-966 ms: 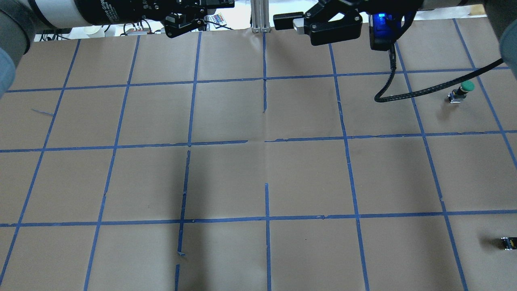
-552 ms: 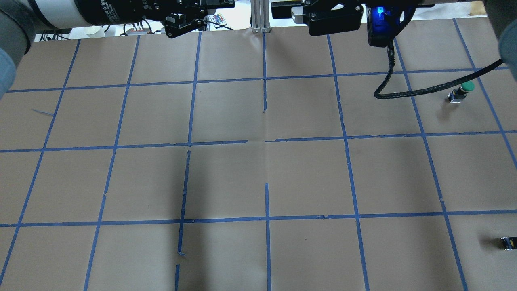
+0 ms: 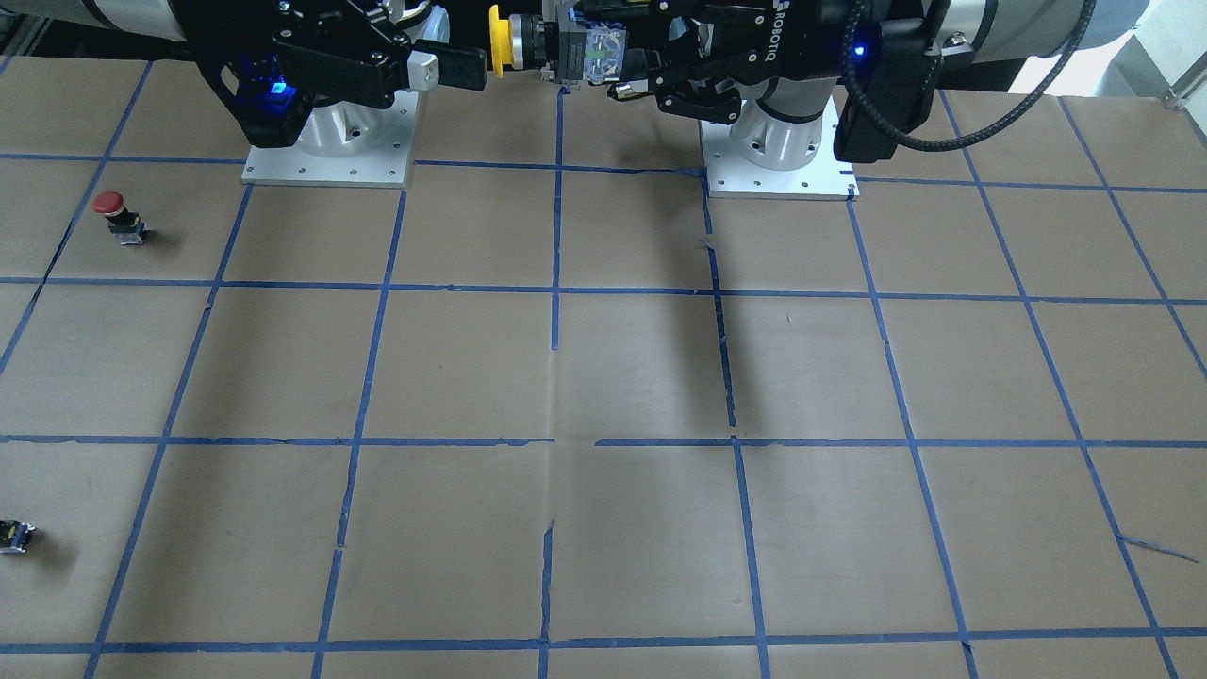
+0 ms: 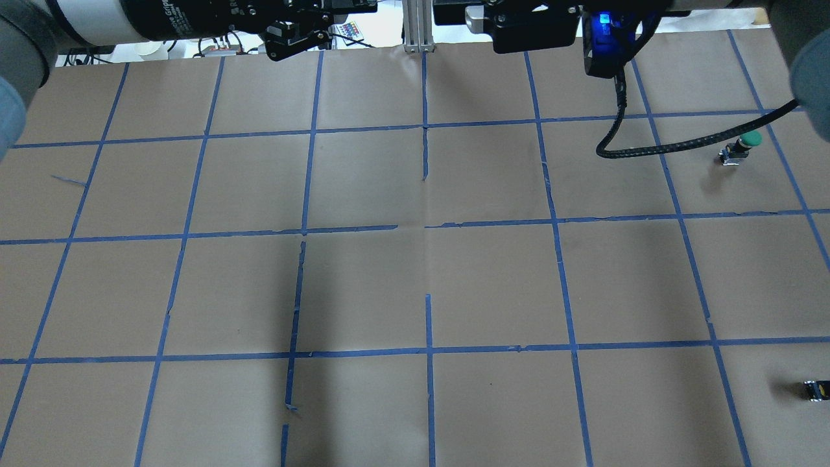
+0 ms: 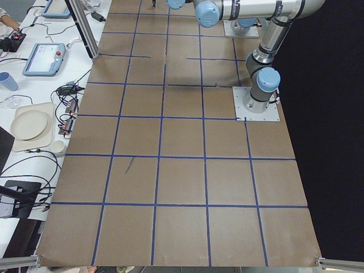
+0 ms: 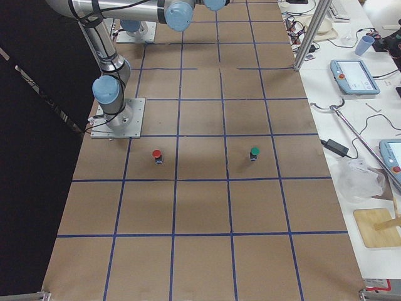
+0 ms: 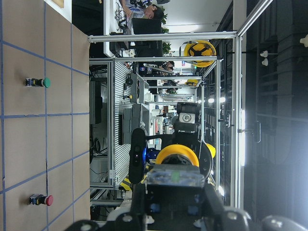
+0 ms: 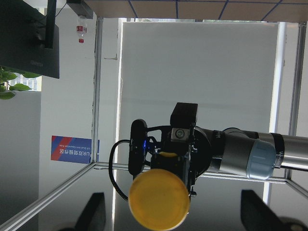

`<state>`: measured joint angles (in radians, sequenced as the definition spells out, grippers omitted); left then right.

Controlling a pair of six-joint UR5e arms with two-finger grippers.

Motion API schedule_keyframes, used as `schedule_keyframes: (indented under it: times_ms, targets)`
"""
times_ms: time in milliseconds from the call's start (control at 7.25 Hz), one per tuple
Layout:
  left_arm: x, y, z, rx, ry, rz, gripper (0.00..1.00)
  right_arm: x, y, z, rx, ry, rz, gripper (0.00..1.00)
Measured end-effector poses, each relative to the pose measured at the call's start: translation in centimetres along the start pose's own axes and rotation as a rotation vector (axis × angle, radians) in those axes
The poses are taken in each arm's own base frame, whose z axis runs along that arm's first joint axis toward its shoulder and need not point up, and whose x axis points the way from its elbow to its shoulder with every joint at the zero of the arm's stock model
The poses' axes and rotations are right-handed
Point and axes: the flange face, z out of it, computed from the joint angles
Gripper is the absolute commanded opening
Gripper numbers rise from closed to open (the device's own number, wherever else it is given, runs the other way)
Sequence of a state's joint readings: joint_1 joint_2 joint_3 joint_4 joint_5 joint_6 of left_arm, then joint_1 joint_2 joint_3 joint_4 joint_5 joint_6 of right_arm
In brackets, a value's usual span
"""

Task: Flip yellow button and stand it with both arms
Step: 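Grasp the yellow button's cap with the right gripper beside the left gripper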

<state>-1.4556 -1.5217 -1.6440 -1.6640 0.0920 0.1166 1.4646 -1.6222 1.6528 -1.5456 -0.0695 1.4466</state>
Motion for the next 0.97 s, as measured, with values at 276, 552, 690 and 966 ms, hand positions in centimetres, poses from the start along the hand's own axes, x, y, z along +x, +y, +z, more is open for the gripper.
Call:
schedule_keyframes:
  times_ms: [276, 552, 690, 966]
  targets:
    - [0.0, 0.1, 0.1, -0.002, 0.0, 0.001, 0.15, 0.1, 0.0, 0.4, -0.009, 0.008, 0.019, 0.97]
    - [0.0, 0.1, 0.2, -0.004, 0.0, 0.002, 0.15, 0.3, 0.0, 1.1, -0.01, 0.021, 0.021, 0.68]
    - [0.1, 0.1, 0.2, -0.003, 0.001, 0.003, 0.15, 0.3, 0.0, 1.2, -0.01, 0.024, 0.021, 0.52]
    - [0.1, 0.1, 0.2, -0.003, 0.0, 0.004, 0.16, 0.3, -0.1, 1.2, -0.011, 0.025, 0.022, 0.24]
